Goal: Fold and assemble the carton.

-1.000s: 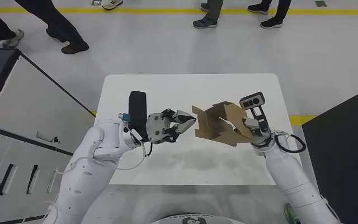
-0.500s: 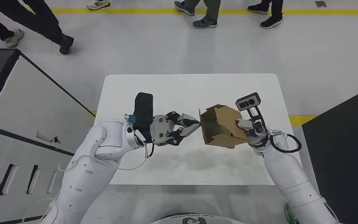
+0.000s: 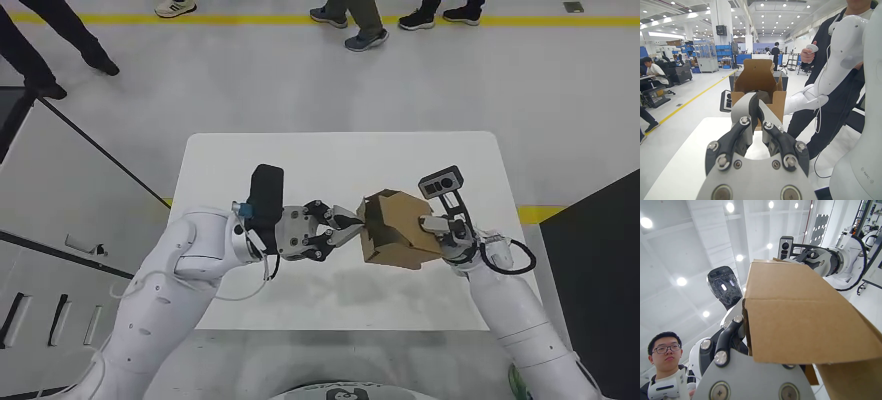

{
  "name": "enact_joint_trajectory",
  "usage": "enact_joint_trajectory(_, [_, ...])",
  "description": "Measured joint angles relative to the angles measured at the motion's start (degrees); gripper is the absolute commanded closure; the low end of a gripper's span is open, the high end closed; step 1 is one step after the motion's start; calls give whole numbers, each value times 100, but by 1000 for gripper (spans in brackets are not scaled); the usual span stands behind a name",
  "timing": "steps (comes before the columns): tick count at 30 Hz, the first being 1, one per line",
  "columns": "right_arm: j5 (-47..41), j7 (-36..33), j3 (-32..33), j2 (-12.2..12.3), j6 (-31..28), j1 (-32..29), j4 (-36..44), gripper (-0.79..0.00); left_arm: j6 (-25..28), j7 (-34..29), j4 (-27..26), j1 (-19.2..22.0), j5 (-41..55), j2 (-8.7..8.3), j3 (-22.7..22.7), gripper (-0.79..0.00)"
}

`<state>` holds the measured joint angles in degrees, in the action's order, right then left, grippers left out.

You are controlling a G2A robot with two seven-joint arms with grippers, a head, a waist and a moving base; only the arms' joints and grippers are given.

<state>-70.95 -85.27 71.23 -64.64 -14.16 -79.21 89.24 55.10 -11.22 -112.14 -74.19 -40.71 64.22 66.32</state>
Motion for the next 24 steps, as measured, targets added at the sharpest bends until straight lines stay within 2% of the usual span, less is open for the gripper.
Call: enact_joint_trajectory(24, [175,-149,162,-90,-33,42,-121,0,-33,143,99,69,161,-24,-36,0])
